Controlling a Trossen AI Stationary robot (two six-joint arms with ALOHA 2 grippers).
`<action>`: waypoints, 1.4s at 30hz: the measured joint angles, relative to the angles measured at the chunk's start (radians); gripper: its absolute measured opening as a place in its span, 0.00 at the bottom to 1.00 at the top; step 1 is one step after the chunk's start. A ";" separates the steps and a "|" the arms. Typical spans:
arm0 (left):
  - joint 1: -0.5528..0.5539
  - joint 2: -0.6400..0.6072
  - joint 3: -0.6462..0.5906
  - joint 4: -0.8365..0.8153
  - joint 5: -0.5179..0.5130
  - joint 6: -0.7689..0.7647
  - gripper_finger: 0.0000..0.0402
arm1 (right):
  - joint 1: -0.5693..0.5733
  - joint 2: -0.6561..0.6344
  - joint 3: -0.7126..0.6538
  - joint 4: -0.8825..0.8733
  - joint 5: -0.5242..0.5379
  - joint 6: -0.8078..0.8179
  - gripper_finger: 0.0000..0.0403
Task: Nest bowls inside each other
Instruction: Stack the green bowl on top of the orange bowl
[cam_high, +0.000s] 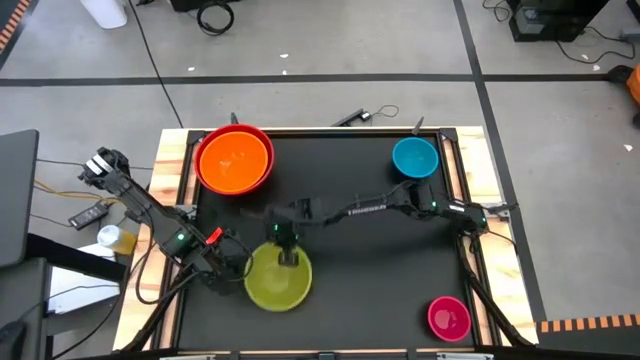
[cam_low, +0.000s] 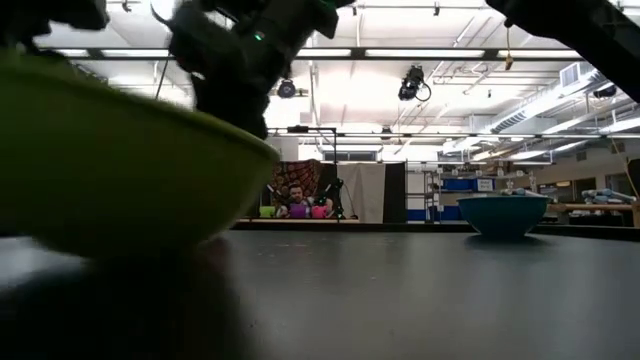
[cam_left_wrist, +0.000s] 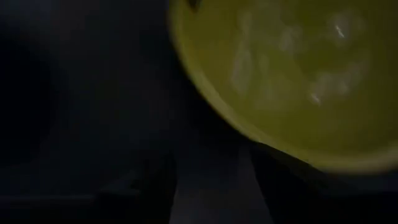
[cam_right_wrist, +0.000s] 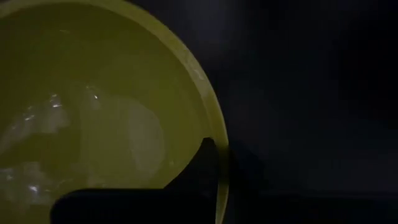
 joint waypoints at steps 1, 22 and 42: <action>-0.001 0.000 -0.020 0.014 0.001 -0.001 0.50 | -0.021 -0.010 -0.001 -0.018 0.030 -0.006 0.06; 0.060 0.000 -0.168 0.190 -0.184 -0.057 0.45 | -0.309 -0.175 0.000 0.262 0.330 -0.091 0.07; 0.197 -0.002 -0.094 0.031 -0.152 0.112 0.45 | -0.478 -0.067 -0.039 0.819 0.100 -0.104 0.07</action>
